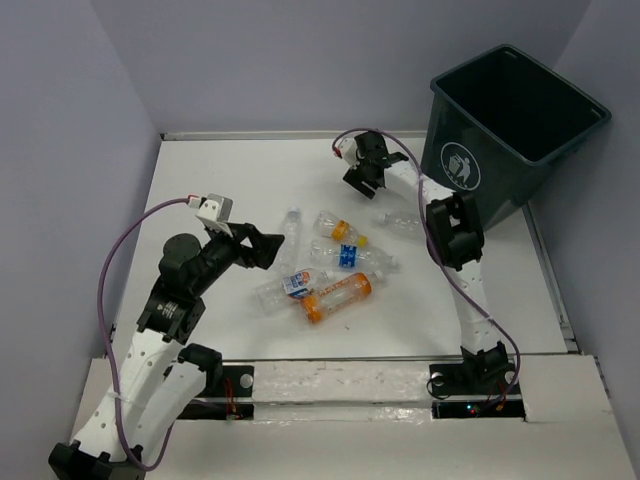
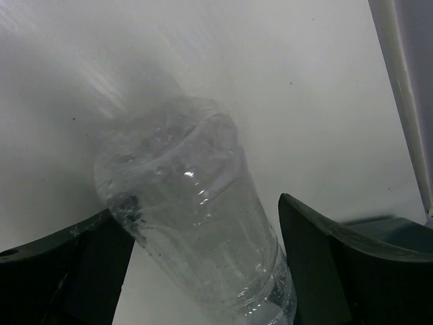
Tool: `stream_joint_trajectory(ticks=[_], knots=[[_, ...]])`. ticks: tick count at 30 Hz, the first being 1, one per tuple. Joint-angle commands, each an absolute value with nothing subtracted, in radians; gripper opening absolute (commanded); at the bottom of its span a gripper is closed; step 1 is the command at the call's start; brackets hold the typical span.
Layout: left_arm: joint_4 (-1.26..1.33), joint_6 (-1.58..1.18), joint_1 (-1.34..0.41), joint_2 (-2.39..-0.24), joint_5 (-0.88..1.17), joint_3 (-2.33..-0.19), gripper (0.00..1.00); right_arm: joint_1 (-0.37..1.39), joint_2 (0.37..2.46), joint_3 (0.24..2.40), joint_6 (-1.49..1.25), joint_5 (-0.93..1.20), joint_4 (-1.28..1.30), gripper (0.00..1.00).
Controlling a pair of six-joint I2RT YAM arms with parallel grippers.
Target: Put the plastic bottles in the bin
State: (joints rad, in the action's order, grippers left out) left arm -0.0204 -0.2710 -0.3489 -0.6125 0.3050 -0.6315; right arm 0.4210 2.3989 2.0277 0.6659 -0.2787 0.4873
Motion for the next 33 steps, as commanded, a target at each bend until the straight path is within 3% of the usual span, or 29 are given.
stream_joint_trajectory(ticks=[1,2,4,8,14,19,24,33], knots=[[0.002,-0.259,-0.334,-0.635,0.299,-0.683,0.99,0.402,2.437,2.117,0.701,-0.235,0.488,0.81],[-0.012,-0.259,-0.327,-0.646,0.293,-0.683,0.99,0.402,2.457,2.126,0.706,-0.236,0.486,0.68],[-0.028,-0.259,-0.319,-0.661,0.279,-0.686,0.99,0.402,2.468,2.137,0.715,-0.241,0.482,0.58],[-0.055,-0.259,-0.275,-0.728,0.265,-0.698,0.99,0.402,2.395,2.103,0.706,-0.258,0.404,0.52],[-0.063,-0.265,-0.226,-0.820,0.308,-0.706,0.99,0.443,2.137,1.985,0.632,-0.204,0.221,0.50],[-0.080,-0.265,-0.213,-0.902,0.319,-0.710,0.99,0.457,1.817,1.872,0.461,0.036,0.071,0.45],[-0.086,-0.278,-0.216,-1.018,0.379,-0.722,0.99,0.457,1.636,1.824,0.423,0.048,-0.037,0.44],[-0.124,-0.276,-0.302,-1.202,0.381,-0.771,0.99,0.327,1.604,2.022,0.549,-0.113,-0.117,0.45]])
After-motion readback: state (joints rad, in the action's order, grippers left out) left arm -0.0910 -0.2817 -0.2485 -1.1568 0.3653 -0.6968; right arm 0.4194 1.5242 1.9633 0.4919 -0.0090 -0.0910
